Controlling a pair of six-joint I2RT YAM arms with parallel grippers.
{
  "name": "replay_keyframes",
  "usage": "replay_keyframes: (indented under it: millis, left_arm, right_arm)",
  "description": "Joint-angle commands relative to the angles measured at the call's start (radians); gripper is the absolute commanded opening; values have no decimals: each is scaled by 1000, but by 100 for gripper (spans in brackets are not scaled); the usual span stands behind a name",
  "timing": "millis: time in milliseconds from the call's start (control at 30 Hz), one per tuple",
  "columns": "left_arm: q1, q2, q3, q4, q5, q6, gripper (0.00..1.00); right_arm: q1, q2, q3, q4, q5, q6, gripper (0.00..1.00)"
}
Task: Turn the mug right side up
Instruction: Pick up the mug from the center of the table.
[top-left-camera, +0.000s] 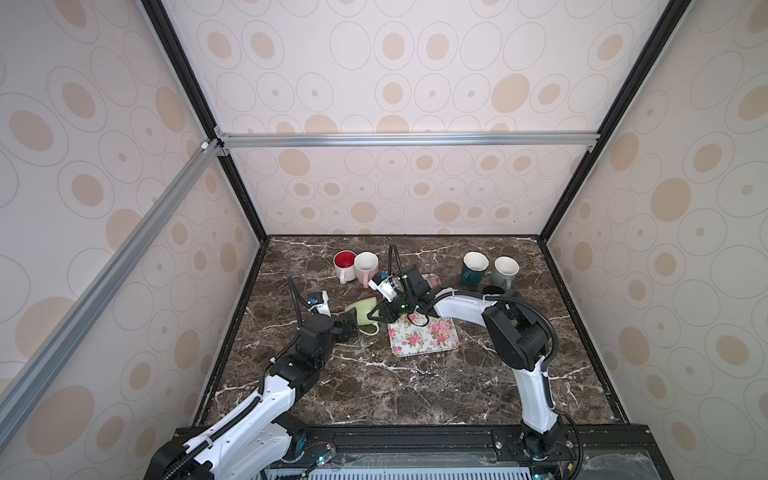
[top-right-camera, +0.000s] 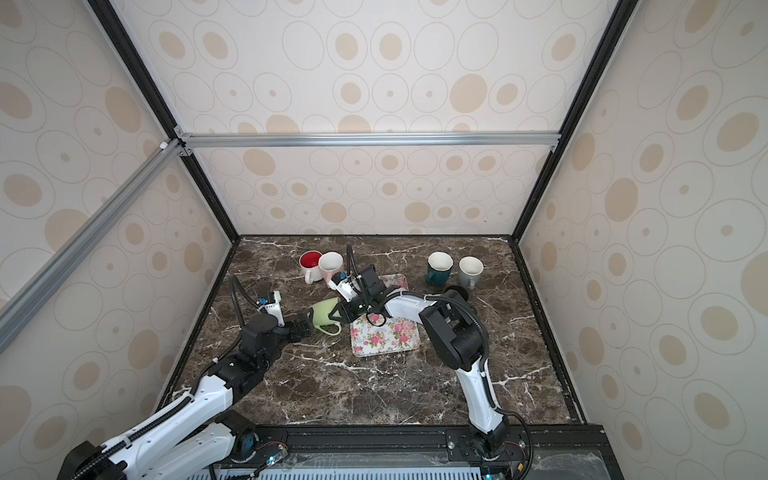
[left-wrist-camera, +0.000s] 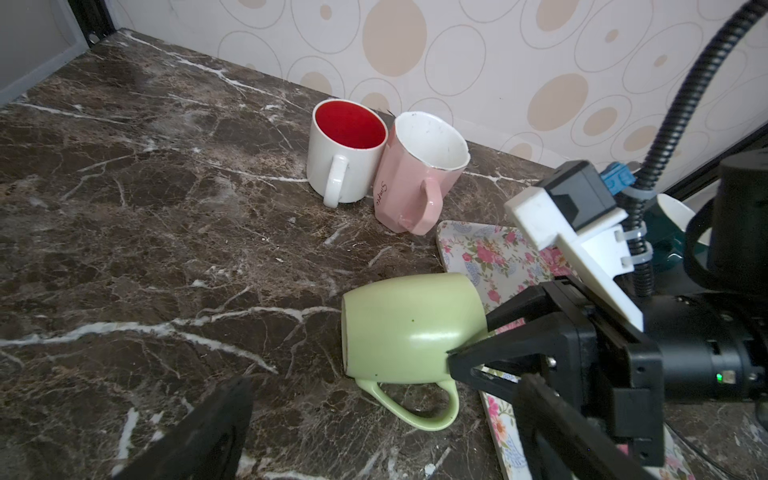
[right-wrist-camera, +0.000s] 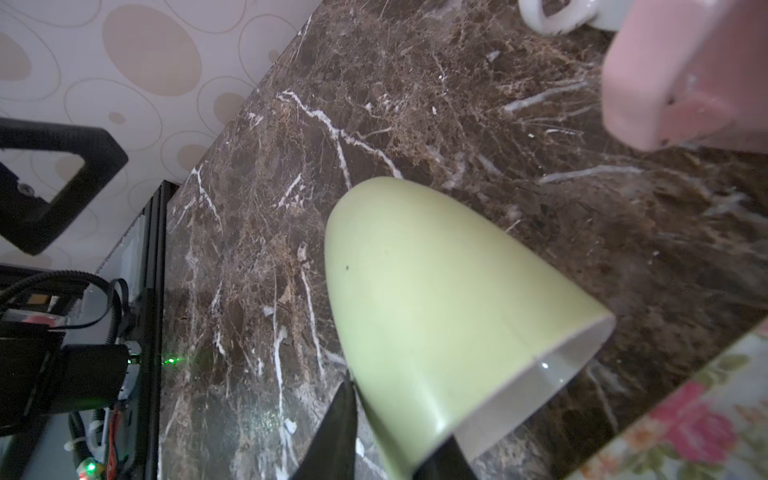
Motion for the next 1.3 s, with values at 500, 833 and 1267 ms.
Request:
replay_keyframes:
  millis: [500, 833, 1267]
  left_arm:
    - [16, -86, -6, -42, -18, 45, 98]
    - [19, -133, -22, -59, -27, 49, 98]
    - [22, -174, -6, -78, -26, 62, 98]
  right_arm:
    - [80, 116, 379, -484, 266, -122, 9]
    - [121, 218, 638, -689, 420, -143, 0]
    - [126, 339, 1071, -1110, 498, -115, 0]
